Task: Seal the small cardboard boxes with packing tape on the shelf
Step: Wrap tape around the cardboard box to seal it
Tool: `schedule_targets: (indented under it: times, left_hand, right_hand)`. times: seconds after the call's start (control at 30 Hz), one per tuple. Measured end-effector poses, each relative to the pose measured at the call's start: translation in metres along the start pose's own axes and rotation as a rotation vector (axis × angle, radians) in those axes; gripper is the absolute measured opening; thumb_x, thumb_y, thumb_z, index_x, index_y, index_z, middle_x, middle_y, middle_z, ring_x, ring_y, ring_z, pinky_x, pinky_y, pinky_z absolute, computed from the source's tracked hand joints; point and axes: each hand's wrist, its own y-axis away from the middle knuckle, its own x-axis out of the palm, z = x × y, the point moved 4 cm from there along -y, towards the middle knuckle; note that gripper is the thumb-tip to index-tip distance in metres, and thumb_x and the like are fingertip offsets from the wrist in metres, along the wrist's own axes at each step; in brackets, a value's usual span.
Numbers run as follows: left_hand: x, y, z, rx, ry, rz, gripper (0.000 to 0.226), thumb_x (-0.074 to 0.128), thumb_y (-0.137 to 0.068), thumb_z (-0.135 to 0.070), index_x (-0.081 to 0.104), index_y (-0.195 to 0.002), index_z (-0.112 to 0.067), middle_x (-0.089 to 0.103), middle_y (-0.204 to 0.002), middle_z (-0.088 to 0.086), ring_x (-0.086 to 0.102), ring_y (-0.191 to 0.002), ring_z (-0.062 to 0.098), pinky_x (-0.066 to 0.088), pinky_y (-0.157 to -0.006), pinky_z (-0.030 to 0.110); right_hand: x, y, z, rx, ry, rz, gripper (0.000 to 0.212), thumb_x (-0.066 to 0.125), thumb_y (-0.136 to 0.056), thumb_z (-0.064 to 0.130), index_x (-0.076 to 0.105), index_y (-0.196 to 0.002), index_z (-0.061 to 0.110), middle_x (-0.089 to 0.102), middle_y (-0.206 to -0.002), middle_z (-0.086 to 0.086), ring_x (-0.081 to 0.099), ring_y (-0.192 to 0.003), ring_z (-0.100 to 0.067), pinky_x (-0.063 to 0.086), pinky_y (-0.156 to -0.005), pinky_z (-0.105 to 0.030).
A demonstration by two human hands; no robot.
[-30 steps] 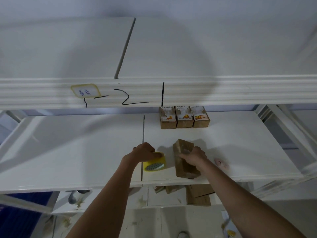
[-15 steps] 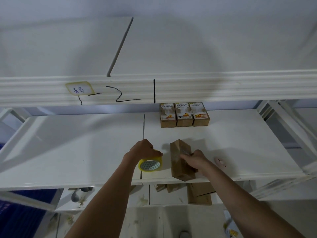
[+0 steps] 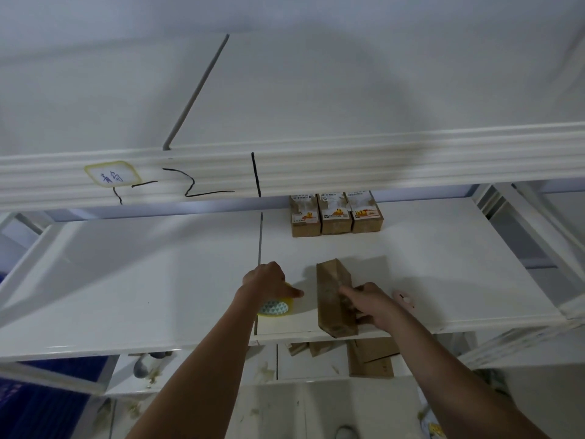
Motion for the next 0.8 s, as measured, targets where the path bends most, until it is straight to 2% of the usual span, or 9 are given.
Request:
schedule_targets:
  times: [0.1, 0.17, 0.2, 0.3, 0.43, 0.53, 0.63, 0.73, 0.8]
  left_hand:
    - [0.004, -0.001, -0.004, -0.008, -0.009, -0.009, 0.061, 0.068, -0.074, -0.073, 0.072, -0.099, -0.017, 0.062, -0.086, -0.003, 0.061, -0.077, 0.016, 0.045, -0.067, 0.027]
    - [0.009, -0.002, -0.007, -0.02, 0.003, -0.013, 0.063, 0.068, -0.072, -0.074, 0.072, -0.099, -0.017, 0.063, -0.087, -0.003, 0.061, -0.079, 0.017, 0.045, -0.067, 0.028]
    - [0.012, -0.001, -0.008, -0.026, 0.019, -0.014, 0.063, 0.069, -0.072, -0.074, 0.071, -0.098, -0.017, 0.064, -0.088, -0.002, 0.062, -0.08, 0.018, 0.045, -0.067, 0.028]
    - [0.018, -0.002, -0.014, -0.03, 0.057, -0.009, 0.061, 0.069, -0.072, -0.074, 0.07, -0.095, -0.017, 0.064, -0.087, -0.002, 0.062, -0.079, 0.018, 0.046, -0.068, 0.028]
    - [0.019, -0.003, -0.033, -0.001, 0.071, -0.008, 0.056, 0.07, -0.072, -0.073, 0.066, -0.086, -0.018, 0.064, -0.082, -0.003, 0.063, -0.079, 0.017, 0.045, -0.065, 0.028]
    - [0.024, -0.002, -0.045, 0.009, 0.056, -0.005, 0.054, 0.07, -0.072, -0.072, 0.063, -0.08, -0.019, 0.059, -0.073, -0.005, 0.06, -0.075, 0.015, 0.04, -0.059, 0.026]
    - [0.028, -0.004, -0.049, 0.0, 0.042, -0.011, 0.056, 0.07, -0.071, -0.073, 0.063, -0.083, -0.019, 0.061, -0.079, -0.004, 0.06, -0.079, 0.018, 0.042, -0.064, 0.028]
    - [0.029, -0.005, -0.044, -0.021, 0.047, -0.02, 0.059, 0.07, -0.069, -0.074, 0.063, -0.087, -0.019, 0.062, -0.084, -0.003, 0.06, -0.082, 0.019, 0.044, -0.068, 0.029]
    - [0.028, -0.004, -0.042, -0.026, 0.055, -0.019, 0.059, 0.071, -0.07, -0.073, 0.064, -0.088, -0.018, 0.063, -0.084, -0.002, 0.061, -0.081, 0.018, 0.046, -0.068, 0.029]
  right_hand:
    - [-0.003, 0.002, 0.004, 0.003, -0.002, 0.009, 0.065, 0.073, -0.086, 0.039, 0.051, -0.137, 0.007, 0.068, -0.116, -0.011, 0.066, -0.101, -0.026, 0.057, -0.09, -0.043]
    - [-0.007, 0.003, 0.006, -0.022, -0.065, -0.001, 0.084, 0.076, -0.085, 0.032, 0.029, -0.153, 0.02, 0.06, -0.13, -0.012, 0.063, -0.105, -0.024, 0.052, -0.091, -0.04]
    - [-0.011, 0.004, 0.007, -0.039, -0.081, -0.011, 0.089, 0.078, -0.083, 0.029, 0.025, -0.155, 0.026, 0.057, -0.135, -0.012, 0.062, -0.107, -0.023, 0.049, -0.095, -0.041]
    - [-0.021, 0.006, 0.01, -0.103, -0.061, -0.079, 0.085, 0.083, -0.078, 0.019, 0.035, -0.145, 0.037, 0.048, -0.144, -0.01, 0.053, -0.123, -0.029, 0.046, -0.096, -0.042]
    - [-0.029, 0.017, 0.015, -0.226, 0.031, -0.196, 0.051, 0.074, -0.082, 0.002, 0.055, -0.119, 0.03, 0.056, -0.126, -0.002, 0.056, -0.104, -0.016, 0.054, -0.091, -0.038]
    - [-0.029, 0.027, 0.017, -0.331, 0.17, -0.25, 0.026, 0.072, -0.086, 0.005, 0.071, -0.101, 0.025, 0.063, -0.115, 0.007, 0.056, -0.11, -0.013, 0.049, -0.094, -0.035]
    - [-0.02, 0.034, 0.018, -0.409, 0.314, -0.256, 0.023, 0.063, -0.093, 0.006, 0.078, -0.103, 0.021, 0.069, -0.116, 0.005, 0.058, -0.111, -0.012, 0.045, -0.096, -0.027]
    - [-0.008, 0.037, 0.02, -0.48, 0.494, -0.303, 0.028, 0.055, -0.097, 0.015, 0.077, -0.105, 0.03, 0.068, -0.118, 0.002, 0.061, -0.113, -0.018, 0.043, -0.108, -0.048]
    - [-0.005, 0.036, 0.022, -0.471, 0.624, -0.347, 0.022, 0.055, -0.097, 0.026, 0.076, -0.102, 0.031, 0.065, -0.11, 0.001, 0.061, -0.107, -0.019, 0.033, -0.114, -0.057]
